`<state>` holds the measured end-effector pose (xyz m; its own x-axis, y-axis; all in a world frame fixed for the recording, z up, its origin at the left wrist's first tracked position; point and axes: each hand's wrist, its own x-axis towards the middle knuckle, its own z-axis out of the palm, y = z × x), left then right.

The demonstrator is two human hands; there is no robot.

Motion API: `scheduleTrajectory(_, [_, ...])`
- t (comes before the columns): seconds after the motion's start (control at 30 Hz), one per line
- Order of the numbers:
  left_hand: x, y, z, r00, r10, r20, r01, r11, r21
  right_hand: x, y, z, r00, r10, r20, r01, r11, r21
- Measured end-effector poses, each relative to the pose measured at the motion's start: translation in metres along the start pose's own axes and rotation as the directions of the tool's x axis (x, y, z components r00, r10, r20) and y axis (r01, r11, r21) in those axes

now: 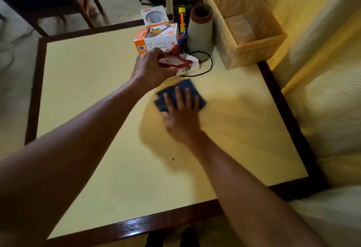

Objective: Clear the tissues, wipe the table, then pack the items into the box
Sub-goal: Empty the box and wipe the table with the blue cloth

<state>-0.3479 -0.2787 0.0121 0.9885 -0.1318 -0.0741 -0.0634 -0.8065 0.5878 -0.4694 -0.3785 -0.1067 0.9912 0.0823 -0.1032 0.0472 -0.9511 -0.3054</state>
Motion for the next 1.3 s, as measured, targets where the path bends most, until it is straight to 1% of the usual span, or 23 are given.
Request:
scheduleTrajectory(0.1, [0.001,-0.007,-0.002,1.000,0.021,0.016,-0.021,1.000,0.009,-0.009,-0.034,0.014,0.971,-0.216,0.107,0.220,0.975,-0.032])
scheduleTrajectory(0.17, [0.002,-0.011,0.000,0.998,0.045,0.052,-0.046,0.999,0.027,-0.008,-0.003,0.008,0.966,-0.246,0.074,0.249,0.968,-0.029])
scheduleTrajectory(0.23, [-0.002,-0.020,0.003,0.993,0.084,0.079,-0.087,0.995,0.041,-0.010,0.049,-0.003,0.990,-0.138,0.016,0.139,0.987,-0.080])
scheduleTrajectory(0.27, [-0.004,-0.025,0.005,0.990,0.108,0.085,-0.113,0.992,0.055,-0.013,0.079,-0.013,0.999,-0.032,0.030,0.035,0.994,-0.099])
scheduleTrajectory(0.37, [-0.016,-0.039,0.014,0.978,0.181,0.099,-0.192,0.976,0.103,-0.037,0.146,-0.043,0.956,0.294,-0.004,-0.292,0.949,-0.121])
scheduleTrajectory(0.43, [-0.024,-0.045,0.020,0.971,0.215,0.104,-0.225,0.968,0.106,-0.047,0.157,-0.045,0.910,0.414,-0.037,-0.415,0.903,-0.108])
scheduleTrajectory(0.5, [-0.035,-0.056,0.022,0.970,0.219,0.109,-0.228,0.971,0.078,-0.048,0.129,-0.034,0.890,0.450,-0.071,-0.455,0.887,-0.081])
scheduleTrajectory(0.57, [-0.047,-0.067,0.020,0.976,0.196,0.098,-0.202,0.978,0.056,-0.051,0.080,-0.013,0.925,0.377,-0.054,-0.380,0.921,-0.084])
scheduleTrajectory(0.63, [-0.062,-0.082,0.015,0.981,0.175,0.084,-0.182,0.980,0.085,-0.075,0.024,0.008,0.979,0.199,-0.038,-0.202,0.975,-0.092])
scheduleTrajectory(0.7, [-0.085,-0.103,0.007,0.985,0.142,0.099,-0.156,0.977,0.147,-0.127,-0.021,0.024,0.999,-0.001,0.040,0.005,0.995,-0.105])
scheduleTrajectory(0.77, [-0.114,-0.133,0.001,0.984,0.119,0.133,-0.147,0.964,0.223,-0.183,-0.027,0.028,0.987,-0.102,0.127,0.116,0.987,-0.112])
scheduleTrajectory(0.8, [-0.127,-0.149,-0.001,0.981,0.129,0.145,-0.164,0.952,0.258,-0.200,-0.015,0.025,0.988,-0.086,0.126,0.100,0.989,-0.108])
scheduleTrajectory(0.83, [-0.141,-0.165,-0.002,0.978,0.141,0.154,-0.181,0.941,0.287,-0.208,0.007,0.021,0.994,-0.027,0.107,0.041,0.991,-0.126])
scheduleTrajectory(0.9, [-0.163,-0.192,-0.004,0.976,0.142,0.168,-0.190,0.928,0.322,-0.205,0.054,0.007,0.978,0.200,0.061,-0.185,0.964,-0.193])
scheduleTrajectory(0.97, [-0.177,-0.208,-0.003,0.975,0.111,0.191,-0.172,0.924,0.341,-0.183,0.084,-0.008,0.901,0.433,-0.005,-0.429,0.891,-0.151])
scheduleTrajectory(1.0, [-0.183,-0.214,-0.003,0.974,0.105,0.202,-0.171,0.923,0.344,-0.169,0.081,-0.011,0.863,0.505,-0.025,-0.504,0.856,-0.112])
scheduleTrajectory(1.03, [-0.186,-0.219,-0.003,0.971,0.114,0.211,-0.183,0.921,0.344,-0.156,0.066,-0.008,0.847,0.530,-0.032,-0.531,0.842,-0.096])
scheduleTrajectory(1.07, [-0.188,-0.223,-0.002,0.967,0.129,0.219,-0.199,0.920,0.338,-0.150,0.042,-0.002,0.864,0.503,-0.029,-0.504,0.859,-0.093])
scheduleTrajectory(1.1, [-0.190,-0.225,-0.001,0.965,0.140,0.224,-0.210,0.921,0.327,-0.153,0.011,0.010,0.908,0.419,-0.021,-0.419,0.903,-0.100])
scheduleTrajectory(1.13, [-0.190,-0.227,0.000,0.964,0.142,0.226,-0.210,0.925,0.318,-0.164,-0.020,0.023,0.957,0.291,0.006,-0.289,0.951,-0.111])
scheduleTrajectory(1.2, [-0.190,-0.229,0.002,0.962,0.143,0.231,-0.210,0.932,0.297,-0.211,-0.067,0.040,0.989,0.084,0.120,-0.070,0.991,-0.116])
scheduleTrajectory(1.23, [-0.190,-0.230,0.002,0.963,0.144,0.228,-0.210,0.931,0.297,-0.235,-0.071,0.041,0.988,0.038,0.147,-0.021,0.993,-0.114])
scheduleTrajectory(1.3, [-0.190,-0.231,0.003,0.962,0.162,0.220,-0.225,0.927,0.299,-0.258,-0.039,0.034,0.993,0.055,0.106,-0.042,0.991,-0.125])
